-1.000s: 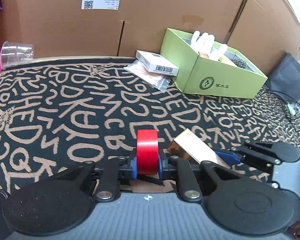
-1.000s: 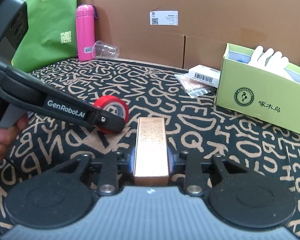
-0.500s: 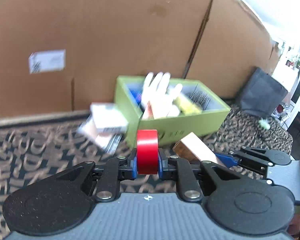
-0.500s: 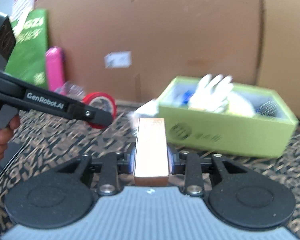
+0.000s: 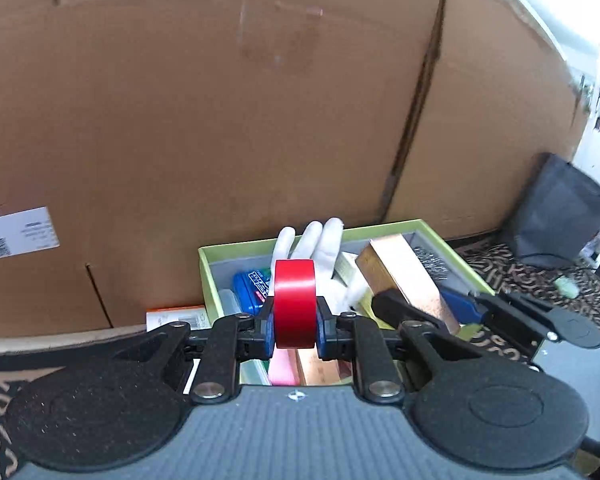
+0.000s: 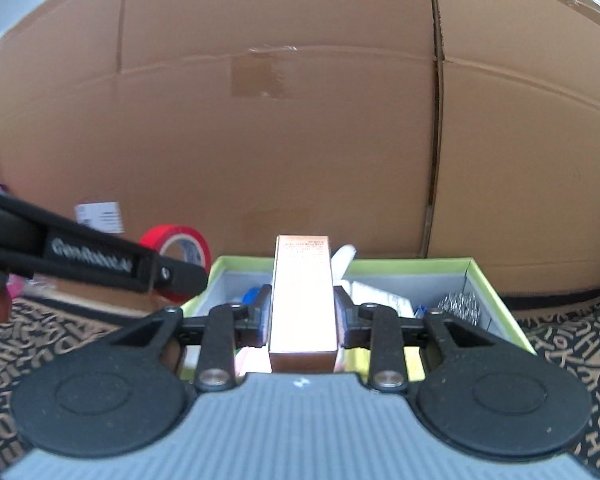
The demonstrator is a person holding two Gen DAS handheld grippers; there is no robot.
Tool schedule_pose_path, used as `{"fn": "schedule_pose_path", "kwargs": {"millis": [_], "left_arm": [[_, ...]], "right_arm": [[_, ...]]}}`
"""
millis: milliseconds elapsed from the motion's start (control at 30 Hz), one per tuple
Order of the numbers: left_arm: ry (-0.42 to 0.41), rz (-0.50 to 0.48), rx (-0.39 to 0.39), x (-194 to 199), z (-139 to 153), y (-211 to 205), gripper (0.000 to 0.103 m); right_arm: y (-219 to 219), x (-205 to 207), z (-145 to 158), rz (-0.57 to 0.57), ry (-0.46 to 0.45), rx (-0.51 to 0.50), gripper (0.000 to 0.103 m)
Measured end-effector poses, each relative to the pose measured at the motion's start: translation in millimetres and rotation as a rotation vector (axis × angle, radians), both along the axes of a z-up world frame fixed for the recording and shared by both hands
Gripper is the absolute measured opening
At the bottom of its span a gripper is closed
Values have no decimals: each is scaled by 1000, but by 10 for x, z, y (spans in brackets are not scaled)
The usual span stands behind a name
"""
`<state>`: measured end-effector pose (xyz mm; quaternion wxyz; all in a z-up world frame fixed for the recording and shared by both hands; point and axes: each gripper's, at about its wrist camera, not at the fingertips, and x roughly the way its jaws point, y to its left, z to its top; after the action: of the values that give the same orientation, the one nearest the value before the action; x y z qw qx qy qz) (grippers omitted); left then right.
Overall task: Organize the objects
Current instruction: 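Carry the copper box and red tape into the lime-green box and open both grippers, then withdraw both grippers from the box toward the white medicine box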
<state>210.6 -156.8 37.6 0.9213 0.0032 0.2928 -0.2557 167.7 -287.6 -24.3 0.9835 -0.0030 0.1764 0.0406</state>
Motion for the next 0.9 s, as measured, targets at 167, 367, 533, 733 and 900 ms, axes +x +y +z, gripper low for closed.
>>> {"fn": "schedule_pose_path", "kwargs": {"millis": [167, 367, 533, 733, 900], "left_arm": [[22, 17, 18, 225, -158, -93, 18], [-27, 13, -12, 231, -334, -1, 78], [-20, 54, -73, 192, -330, 166, 80], [4, 93, -100, 91, -293, 337, 80], [28, 125, -107, -77, -290, 523, 83]], "right_arm": [[-13, 315, -191, -18, 35, -25, 30], [17, 439, -434, 20, 76, -78, 59], [-10, 351, -446, -5, 44, -59, 72], [50, 244, -369, -25, 16, -65, 82], [219, 31, -263, -13, -13, -85, 83]]}}
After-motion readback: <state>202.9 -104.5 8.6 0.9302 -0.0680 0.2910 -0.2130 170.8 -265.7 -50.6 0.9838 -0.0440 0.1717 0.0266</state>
